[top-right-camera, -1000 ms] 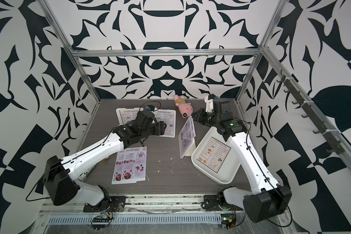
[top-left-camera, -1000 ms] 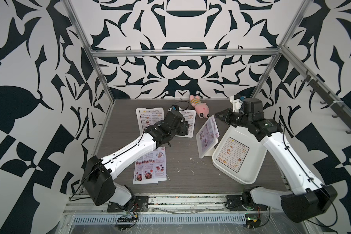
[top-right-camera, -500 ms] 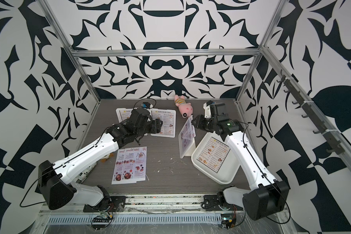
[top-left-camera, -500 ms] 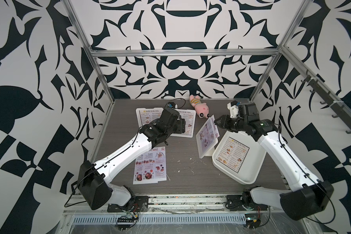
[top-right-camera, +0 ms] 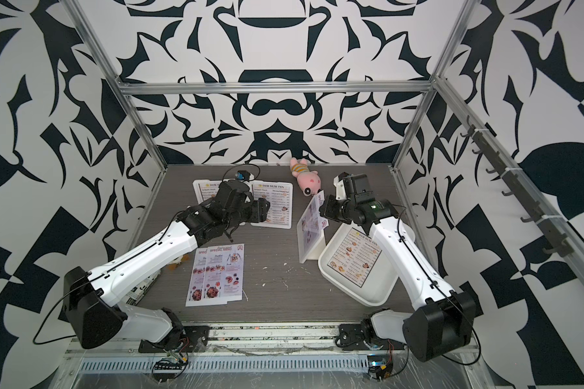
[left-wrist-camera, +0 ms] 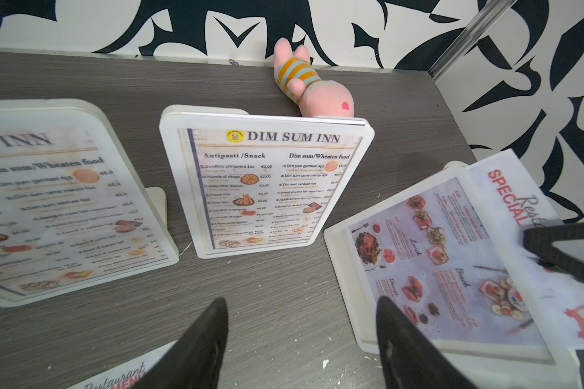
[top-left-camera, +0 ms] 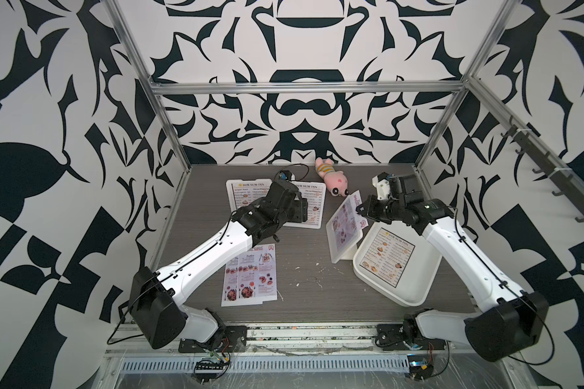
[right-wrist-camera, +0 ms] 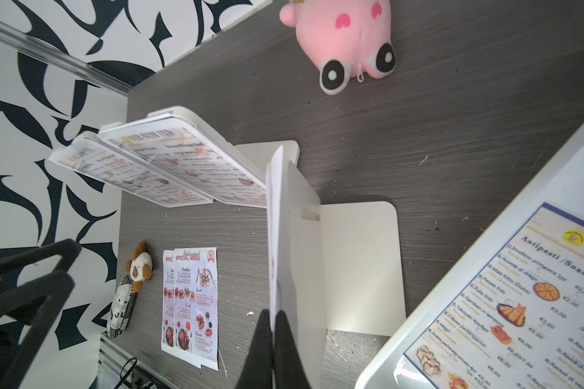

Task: Replace the menus in the menu holders
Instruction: Take out the menu from the menu holder, then place the menu on the menu.

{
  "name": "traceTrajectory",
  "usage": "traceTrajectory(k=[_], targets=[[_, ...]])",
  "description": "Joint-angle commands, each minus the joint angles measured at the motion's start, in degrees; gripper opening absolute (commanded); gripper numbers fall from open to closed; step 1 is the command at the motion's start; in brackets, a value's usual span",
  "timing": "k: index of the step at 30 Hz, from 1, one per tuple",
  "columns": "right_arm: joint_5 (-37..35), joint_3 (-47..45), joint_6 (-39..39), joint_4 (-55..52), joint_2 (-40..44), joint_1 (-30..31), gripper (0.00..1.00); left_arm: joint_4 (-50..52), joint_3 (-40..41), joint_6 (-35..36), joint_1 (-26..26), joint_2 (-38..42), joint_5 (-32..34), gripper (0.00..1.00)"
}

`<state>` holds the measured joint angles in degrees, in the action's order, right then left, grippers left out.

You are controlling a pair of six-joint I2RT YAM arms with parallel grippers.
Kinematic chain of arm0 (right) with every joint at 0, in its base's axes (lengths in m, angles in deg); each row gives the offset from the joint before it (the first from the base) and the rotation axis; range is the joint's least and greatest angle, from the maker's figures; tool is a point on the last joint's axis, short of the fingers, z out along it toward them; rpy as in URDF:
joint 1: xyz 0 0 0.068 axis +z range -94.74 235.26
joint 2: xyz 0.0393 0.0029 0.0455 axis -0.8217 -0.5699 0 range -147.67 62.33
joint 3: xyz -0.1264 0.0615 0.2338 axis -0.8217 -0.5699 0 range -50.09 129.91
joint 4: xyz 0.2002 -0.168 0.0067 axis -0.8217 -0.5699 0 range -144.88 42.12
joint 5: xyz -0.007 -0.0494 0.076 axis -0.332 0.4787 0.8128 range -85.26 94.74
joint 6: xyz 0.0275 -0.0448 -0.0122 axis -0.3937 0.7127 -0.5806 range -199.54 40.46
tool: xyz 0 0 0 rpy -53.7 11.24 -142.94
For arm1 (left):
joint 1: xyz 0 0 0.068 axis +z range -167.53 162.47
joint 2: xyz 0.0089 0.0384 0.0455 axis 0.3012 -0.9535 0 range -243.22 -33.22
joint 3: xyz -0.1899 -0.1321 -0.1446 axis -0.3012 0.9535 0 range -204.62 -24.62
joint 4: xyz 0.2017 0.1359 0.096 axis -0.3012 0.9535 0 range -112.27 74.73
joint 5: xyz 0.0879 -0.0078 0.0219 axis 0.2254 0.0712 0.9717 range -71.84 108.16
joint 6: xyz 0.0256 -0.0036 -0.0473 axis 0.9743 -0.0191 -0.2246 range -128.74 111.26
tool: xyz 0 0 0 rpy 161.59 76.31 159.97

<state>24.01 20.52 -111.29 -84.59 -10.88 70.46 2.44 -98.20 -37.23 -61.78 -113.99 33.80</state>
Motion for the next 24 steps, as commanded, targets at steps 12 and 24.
traceTrajectory(k=[12,24], targets=[[12.93,14.03,-3.33,10.84,1.98,5.25,0.0,2.77,0.14,0.83,3.91,4.1,4.48,0.73],[14.2,12.09,-4.48,22.15,-12.81,32.3,0.0,10.14,2.42,-1.47,18.3,13.64,9.21,0.77]])
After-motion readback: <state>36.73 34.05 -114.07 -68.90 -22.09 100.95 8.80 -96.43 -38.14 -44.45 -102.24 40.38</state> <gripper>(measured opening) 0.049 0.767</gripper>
